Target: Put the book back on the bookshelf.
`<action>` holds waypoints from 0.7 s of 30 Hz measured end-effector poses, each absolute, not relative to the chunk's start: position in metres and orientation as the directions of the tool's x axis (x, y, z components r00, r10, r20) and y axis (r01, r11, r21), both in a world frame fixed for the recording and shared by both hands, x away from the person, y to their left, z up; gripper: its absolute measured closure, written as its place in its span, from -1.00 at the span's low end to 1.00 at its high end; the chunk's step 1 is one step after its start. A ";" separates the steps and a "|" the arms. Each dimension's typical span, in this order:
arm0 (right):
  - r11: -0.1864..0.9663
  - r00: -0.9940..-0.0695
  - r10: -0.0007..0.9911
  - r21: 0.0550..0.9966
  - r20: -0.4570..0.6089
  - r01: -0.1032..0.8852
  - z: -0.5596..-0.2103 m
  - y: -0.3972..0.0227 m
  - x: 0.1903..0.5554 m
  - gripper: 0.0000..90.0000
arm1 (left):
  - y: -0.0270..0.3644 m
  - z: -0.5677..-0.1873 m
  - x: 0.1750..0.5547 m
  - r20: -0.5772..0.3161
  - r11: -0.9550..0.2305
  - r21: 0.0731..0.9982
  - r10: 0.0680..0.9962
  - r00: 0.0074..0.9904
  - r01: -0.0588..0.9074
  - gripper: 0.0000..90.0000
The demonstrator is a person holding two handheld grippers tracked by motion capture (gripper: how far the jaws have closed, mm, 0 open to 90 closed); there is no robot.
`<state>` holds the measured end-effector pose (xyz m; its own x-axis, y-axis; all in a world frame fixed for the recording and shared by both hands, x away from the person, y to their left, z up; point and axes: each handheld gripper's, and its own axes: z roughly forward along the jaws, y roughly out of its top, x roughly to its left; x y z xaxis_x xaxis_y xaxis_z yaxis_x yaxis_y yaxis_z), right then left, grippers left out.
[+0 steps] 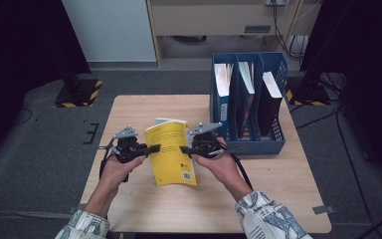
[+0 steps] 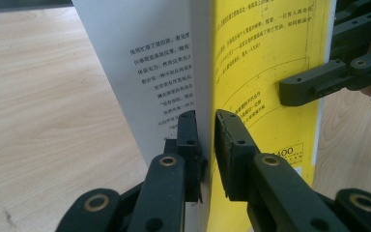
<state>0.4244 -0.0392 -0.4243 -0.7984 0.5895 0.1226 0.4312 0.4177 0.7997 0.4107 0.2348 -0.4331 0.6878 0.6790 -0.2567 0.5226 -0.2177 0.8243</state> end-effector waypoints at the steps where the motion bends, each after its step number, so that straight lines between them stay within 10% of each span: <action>1: 0.416 -0.798 0.590 0.800 0.125 0.433 -0.423 -0.039 0.425 0.57 | 0.234 -0.432 0.411 -0.254 -0.220 0.824 0.680 0.688 0.522 0.80; 21: 0.423 -0.792 0.605 0.807 0.088 0.413 -0.405 -0.045 0.435 0.56 | 0.224 -0.415 0.419 -0.202 -0.240 0.848 0.678 0.707 0.473 0.87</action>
